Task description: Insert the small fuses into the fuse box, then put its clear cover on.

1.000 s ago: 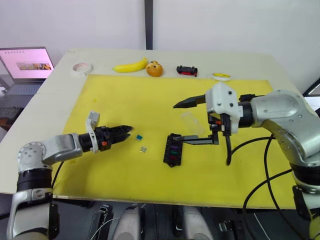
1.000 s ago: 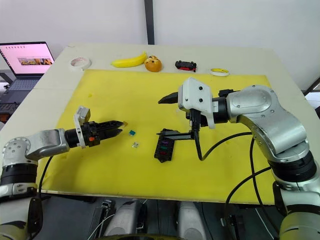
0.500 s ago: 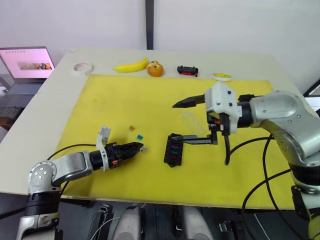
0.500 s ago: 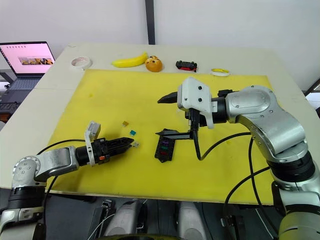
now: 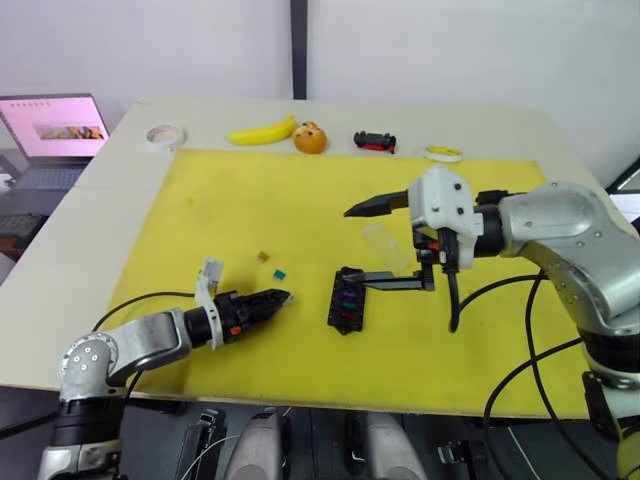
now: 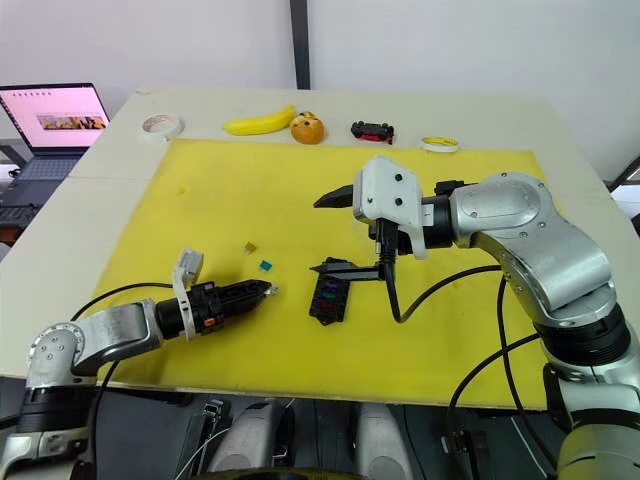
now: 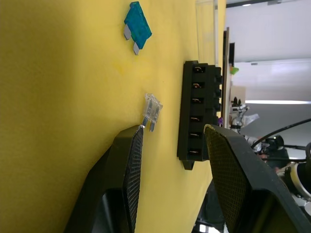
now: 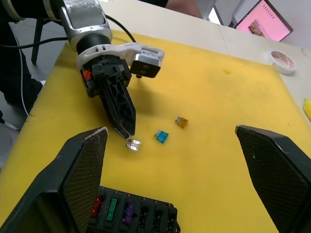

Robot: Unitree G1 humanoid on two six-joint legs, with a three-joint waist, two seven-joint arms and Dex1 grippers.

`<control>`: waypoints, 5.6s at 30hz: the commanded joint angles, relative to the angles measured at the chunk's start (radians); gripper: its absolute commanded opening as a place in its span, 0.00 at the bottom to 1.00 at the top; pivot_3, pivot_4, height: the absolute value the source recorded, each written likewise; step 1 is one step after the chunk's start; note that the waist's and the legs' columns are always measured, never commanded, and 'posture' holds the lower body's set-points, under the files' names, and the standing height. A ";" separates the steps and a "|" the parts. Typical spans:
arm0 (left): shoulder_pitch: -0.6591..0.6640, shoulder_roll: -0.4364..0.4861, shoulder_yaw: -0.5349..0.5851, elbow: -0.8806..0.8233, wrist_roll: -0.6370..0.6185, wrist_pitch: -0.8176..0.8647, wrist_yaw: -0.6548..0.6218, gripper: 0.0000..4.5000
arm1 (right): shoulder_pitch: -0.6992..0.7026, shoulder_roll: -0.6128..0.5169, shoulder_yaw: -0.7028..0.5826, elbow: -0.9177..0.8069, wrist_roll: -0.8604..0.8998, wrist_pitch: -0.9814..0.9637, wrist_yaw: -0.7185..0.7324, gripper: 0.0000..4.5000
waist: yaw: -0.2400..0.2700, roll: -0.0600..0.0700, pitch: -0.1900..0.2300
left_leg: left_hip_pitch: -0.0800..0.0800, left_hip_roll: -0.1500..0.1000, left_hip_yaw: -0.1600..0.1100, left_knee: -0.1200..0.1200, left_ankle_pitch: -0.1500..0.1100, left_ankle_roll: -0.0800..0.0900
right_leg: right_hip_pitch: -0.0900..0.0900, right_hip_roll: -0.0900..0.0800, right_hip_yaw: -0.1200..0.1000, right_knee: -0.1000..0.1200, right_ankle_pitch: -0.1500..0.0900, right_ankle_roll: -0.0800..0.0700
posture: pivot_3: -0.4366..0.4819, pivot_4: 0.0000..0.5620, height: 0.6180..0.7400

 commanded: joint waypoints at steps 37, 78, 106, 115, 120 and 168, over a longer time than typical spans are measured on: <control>0.037 -0.271 -0.013 -0.068 -0.017 -0.160 0.356 0.28 | -0.010 0.010 -0.006 -0.024 -0.009 -0.009 -0.018 1.00 | 0.026 0.001 -0.001 | 0.000 -0.002 0.000 0.001 0.000 0.001 | 0.003 0.001 0.000 -0.002 0.000 0.000 | 0.48 0.27 0.98; -0.146 0.549 0.126 0.289 0.364 0.090 -0.693 0.32 | -0.023 0.033 0.025 0.028 -0.041 -0.069 0.008 1.00 | 0.000 0.001 0.001 | -0.002 0.001 0.002 -0.003 0.000 0.000 | -0.003 0.004 -0.002 -0.003 -0.002 -0.002 | 0.48 0.27 0.98; -0.512 0.291 -0.175 0.532 1.033 0.121 -1.199 0.78 | -0.013 0.021 0.020 0.005 -0.042 -0.051 -0.011 1.00 | 0.003 0.001 0.001 | -0.015 -0.001 0.000 0.001 0.000 0.001 | -0.013 0.004 -0.002 0.000 0.001 0.002 | 0.48 0.27 0.98; -0.608 0.235 -0.266 0.640 1.195 0.067 -1.344 0.78 | -0.009 0.014 0.014 -0.008 -0.037 -0.037 -0.016 1.00 | 0.002 0.000 0.001 | -0.015 -0.002 -0.001 0.002 0.000 0.001 | -0.013 0.004 -0.002 0.001 0.003 0.006 | 0.48 0.27 0.98; -0.610 0.234 -0.297 0.656 1.253 0.067 -1.412 0.78 | -0.005 0.012 0.011 -0.015 -0.037 -0.029 -0.020 1.00 | 0.002 0.000 0.001 | -0.015 -0.002 -0.001 0.002 0.000 0.001 | -0.013 0.004 -0.002 0.001 0.003 0.006 | 0.48 0.27 0.98; -0.286 0.354 -0.261 0.585 2.037 -2.385 -1.390 0.01 | -0.002 0.013 0.021 -0.012 -0.043 -0.043 -0.007 1.00 | 0.000 0.001 0.001 | -0.015 0.001 0.002 0.002 0.000 0.001 | -0.014 0.000 -0.001 0.000 0.004 0.004 | 0.48 0.27 0.98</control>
